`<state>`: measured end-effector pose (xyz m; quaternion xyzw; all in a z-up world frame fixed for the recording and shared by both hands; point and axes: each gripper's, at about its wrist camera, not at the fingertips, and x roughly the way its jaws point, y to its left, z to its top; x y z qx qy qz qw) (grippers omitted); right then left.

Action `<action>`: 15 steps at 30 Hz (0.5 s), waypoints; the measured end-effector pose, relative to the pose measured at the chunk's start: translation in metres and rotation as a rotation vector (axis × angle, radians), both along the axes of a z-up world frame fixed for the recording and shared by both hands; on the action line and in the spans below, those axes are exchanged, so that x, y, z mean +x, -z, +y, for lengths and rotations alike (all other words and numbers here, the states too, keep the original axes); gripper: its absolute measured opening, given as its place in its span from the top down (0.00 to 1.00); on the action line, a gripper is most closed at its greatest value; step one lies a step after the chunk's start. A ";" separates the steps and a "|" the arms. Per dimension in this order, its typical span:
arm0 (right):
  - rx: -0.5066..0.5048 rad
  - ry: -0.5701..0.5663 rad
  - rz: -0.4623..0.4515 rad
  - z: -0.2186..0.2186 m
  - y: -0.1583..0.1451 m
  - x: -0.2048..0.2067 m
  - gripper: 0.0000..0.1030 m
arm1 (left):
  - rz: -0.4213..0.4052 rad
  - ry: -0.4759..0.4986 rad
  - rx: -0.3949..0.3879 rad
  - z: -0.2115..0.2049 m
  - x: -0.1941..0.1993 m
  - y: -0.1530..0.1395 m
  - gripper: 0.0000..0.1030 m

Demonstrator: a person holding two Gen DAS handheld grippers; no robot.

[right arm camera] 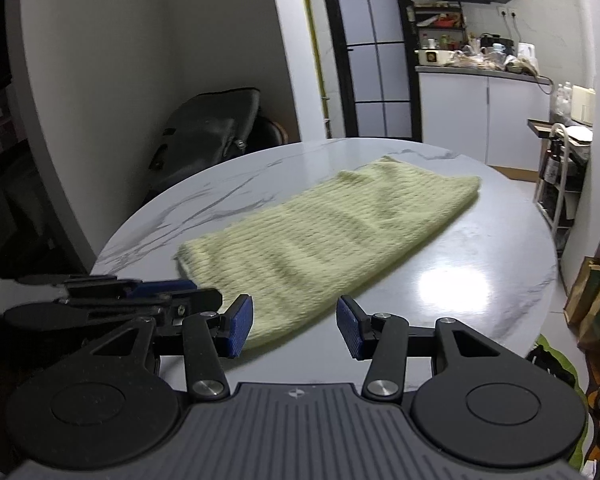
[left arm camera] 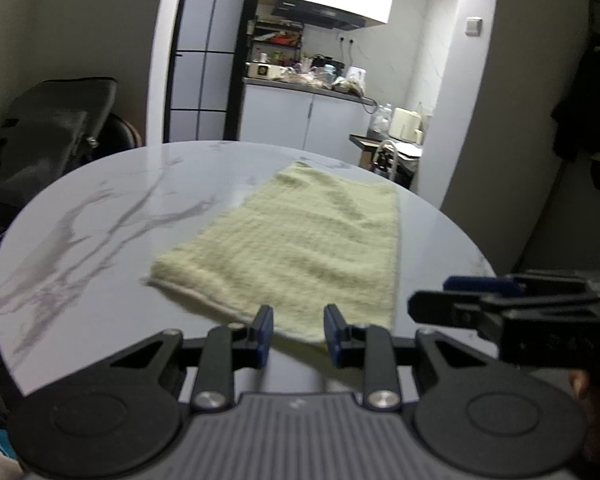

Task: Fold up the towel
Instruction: 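Move both grippers to the folded towel's end and close them on it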

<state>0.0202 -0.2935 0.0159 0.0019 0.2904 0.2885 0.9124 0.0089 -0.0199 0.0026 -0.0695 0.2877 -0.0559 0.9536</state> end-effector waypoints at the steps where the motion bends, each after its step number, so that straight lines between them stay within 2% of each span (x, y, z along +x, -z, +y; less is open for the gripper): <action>1: -0.005 -0.014 -0.001 0.004 0.000 -0.002 0.51 | 0.002 -0.006 -0.001 0.002 0.000 -0.001 0.71; 6: -0.020 -0.073 -0.008 0.017 0.002 -0.014 0.51 | 0.005 -0.043 -0.007 0.015 -0.005 -0.003 0.71; 15: -0.063 -0.066 -0.033 0.031 0.011 -0.013 0.53 | 0.010 -0.060 -0.008 0.017 -0.012 -0.002 0.71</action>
